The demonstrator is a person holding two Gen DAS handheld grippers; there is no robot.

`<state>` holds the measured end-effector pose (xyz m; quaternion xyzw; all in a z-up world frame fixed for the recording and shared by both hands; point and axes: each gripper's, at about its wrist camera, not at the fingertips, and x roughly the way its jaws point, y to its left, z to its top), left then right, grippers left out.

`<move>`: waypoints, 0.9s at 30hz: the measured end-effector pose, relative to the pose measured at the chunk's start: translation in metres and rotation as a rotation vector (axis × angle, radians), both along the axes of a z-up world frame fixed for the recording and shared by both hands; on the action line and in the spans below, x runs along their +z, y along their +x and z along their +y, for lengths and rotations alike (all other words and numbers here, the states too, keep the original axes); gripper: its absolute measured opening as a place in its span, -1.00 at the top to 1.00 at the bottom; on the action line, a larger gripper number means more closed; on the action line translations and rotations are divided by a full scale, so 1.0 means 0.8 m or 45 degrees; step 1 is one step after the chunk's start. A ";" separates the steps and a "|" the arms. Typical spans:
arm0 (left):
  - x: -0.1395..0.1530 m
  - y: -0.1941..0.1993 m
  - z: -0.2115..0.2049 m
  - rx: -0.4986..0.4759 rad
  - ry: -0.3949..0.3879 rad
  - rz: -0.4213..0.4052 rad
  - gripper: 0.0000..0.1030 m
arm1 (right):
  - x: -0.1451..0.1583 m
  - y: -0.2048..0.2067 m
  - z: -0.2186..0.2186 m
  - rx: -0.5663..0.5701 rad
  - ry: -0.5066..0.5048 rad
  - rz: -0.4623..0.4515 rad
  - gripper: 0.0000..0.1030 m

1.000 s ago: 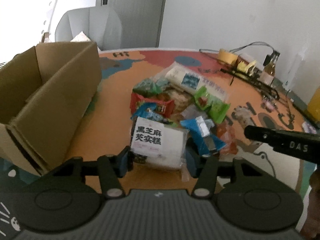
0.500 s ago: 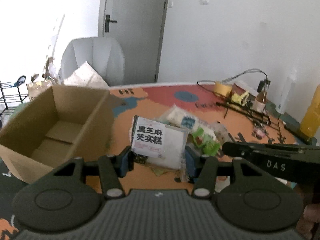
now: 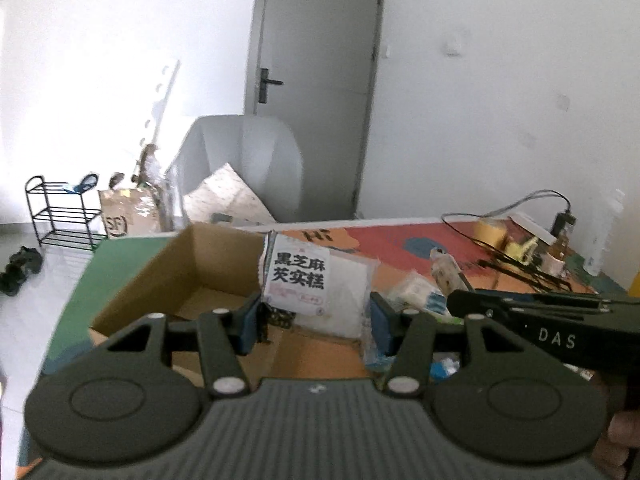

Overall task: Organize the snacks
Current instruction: 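Carry both packs to the cardboard box and release them inside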

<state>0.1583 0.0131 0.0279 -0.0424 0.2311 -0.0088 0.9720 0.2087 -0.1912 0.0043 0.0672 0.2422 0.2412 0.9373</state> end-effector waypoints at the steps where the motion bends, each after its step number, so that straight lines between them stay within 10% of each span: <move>1: 0.002 -0.001 0.006 0.010 -0.002 -0.004 -0.05 | 0.002 0.002 0.006 0.012 0.001 -0.002 0.59; 20: 0.008 0.026 0.100 0.186 -0.045 0.014 -0.05 | 0.023 0.019 0.100 0.208 -0.026 -0.014 0.59; 27: 0.012 0.036 0.115 0.245 -0.052 -0.002 -0.43 | 0.029 0.028 0.121 0.231 -0.012 0.003 0.59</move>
